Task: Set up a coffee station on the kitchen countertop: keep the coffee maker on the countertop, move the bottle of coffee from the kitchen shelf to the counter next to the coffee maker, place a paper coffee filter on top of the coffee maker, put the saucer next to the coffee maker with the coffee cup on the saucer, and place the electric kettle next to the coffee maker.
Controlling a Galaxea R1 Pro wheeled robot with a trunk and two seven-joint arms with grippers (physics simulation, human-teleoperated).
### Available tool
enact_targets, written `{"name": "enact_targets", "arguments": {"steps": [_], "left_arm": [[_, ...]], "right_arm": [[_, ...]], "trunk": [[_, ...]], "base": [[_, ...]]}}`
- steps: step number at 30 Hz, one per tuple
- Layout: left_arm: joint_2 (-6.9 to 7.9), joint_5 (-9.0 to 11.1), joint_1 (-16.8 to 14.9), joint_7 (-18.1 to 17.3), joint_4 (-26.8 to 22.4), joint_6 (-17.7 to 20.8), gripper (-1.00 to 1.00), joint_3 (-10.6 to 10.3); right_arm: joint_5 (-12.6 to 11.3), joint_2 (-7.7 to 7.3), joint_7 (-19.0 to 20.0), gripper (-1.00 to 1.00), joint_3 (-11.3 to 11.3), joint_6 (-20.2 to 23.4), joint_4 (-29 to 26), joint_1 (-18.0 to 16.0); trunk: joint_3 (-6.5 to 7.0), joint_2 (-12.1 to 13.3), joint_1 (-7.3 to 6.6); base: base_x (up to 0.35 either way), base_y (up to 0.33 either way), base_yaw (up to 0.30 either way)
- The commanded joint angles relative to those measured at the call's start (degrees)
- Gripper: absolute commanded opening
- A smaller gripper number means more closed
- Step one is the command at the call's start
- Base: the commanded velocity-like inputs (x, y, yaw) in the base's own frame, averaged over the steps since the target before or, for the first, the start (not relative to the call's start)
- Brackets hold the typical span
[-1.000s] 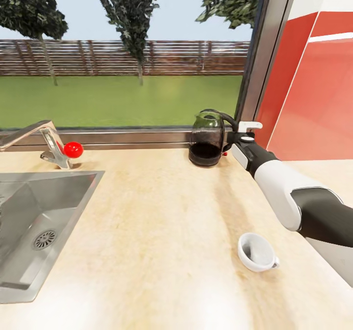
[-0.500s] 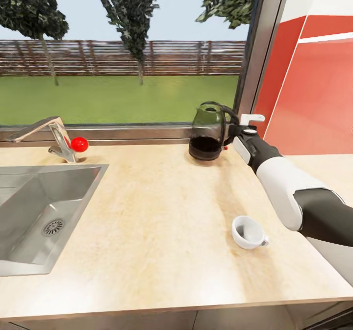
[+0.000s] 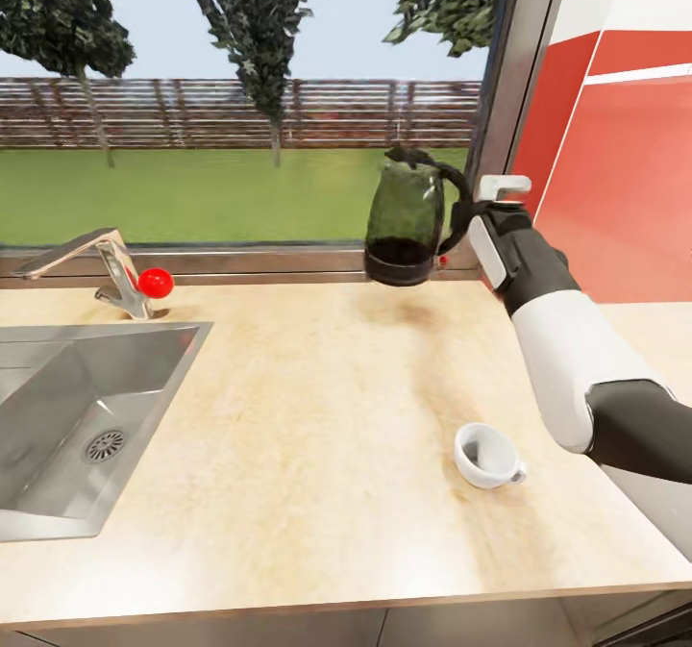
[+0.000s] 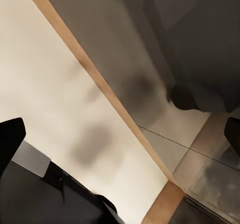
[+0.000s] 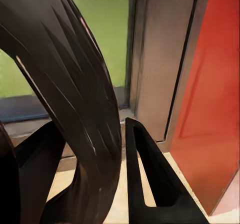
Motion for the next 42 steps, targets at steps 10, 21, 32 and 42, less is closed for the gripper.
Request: {"name": "enact_targets", "arguments": {"steps": [10,21,32,42], "left_arm": [[0.04,-0.1,0.0,-0.2,0.0,0.2,1.0,0.3],[0.07,-0.1,0.0,-0.2,-0.1,0.2,1.0,0.3],[0.07,-0.1,0.0,-0.2,-0.1,0.2,1.0,0.3],[0.07,-0.1,0.0,-0.2,-0.1,0.2,1.0,0.3]], "right_arm": [[-0.4,-0.03,-0.5,-1.0,0.1,21.6,-24.3,2.4],[-1.6,-0.03,-0.5,-1.0,0.0,26.1,-40.6,12.1],[-6.1,-0.03,-0.6,-1.0,0.0,26.2,-42.2,14.4],[-7.1,-0.03,-0.6,-1.0,0.0,26.2,-42.4,15.3]], "trunk": [[-0.06,0.0,0.0],[-0.06,0.0,0.0],[-0.06,0.0,0.0],[-0.05,0.0,0.0]], "base": [[0.0,0.0,0.0],[-0.113,0.0,0.0],[-0.203,0.0,0.0],[-0.108,0.0,0.007]]}}
